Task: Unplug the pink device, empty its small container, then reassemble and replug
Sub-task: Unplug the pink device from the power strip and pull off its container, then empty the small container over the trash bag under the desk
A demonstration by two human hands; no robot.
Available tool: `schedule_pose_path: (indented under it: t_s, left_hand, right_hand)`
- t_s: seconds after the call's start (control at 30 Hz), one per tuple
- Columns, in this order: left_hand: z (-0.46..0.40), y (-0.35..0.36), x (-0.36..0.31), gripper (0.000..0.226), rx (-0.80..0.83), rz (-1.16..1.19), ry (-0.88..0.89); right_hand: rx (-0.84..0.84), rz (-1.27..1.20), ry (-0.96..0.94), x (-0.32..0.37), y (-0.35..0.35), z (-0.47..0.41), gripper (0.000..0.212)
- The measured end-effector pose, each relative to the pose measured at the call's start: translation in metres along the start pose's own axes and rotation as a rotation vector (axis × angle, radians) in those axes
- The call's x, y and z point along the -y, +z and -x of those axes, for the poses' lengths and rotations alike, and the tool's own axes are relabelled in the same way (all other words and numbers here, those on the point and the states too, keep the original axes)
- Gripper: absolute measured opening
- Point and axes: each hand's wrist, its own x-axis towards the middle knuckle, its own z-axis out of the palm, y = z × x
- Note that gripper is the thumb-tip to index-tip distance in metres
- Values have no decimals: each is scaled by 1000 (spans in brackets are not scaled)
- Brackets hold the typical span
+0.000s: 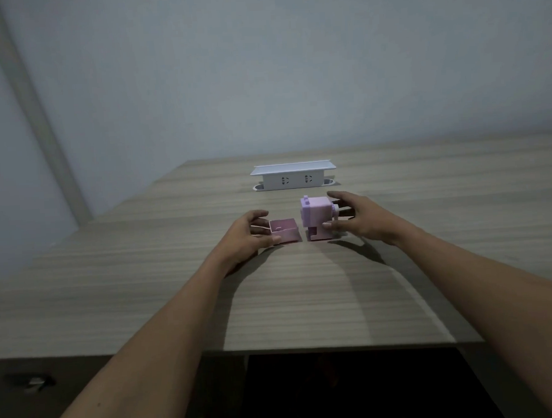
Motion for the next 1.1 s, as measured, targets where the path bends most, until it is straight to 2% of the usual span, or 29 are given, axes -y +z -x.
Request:
schedule_pose_path:
  t_s: [0.1,0.37,0.5,0.63,0.73,0.9,1.1]
  left_hand:
    - [10,-12,2,73,-31,7,-2]
    - [32,-29,-26,69,-62,33,36]
    - [42,-16,-54,69,-35,59,77]
    - [48,11,-87,66,-8,90,135]
    - [48,38,-108,69,48,101,174]
    - [46,96,-133,70,173,139,216]
    - [39,168,-145,74,295,181,228]
  right_hand:
    - [-27,30,-13,6,-6,-1,94]
    - [-76,29,-111,46,-12,5,88]
    - [-128,45,-146,61,-17,24,95]
    - [-143,61,-152,71,-27,50,76]
    - [-150,55,-108,74,-40,74,70]
    - [-198,-64,-54,64,-76,118,47]
    - [-295,-63,44,40,-127,174,52]
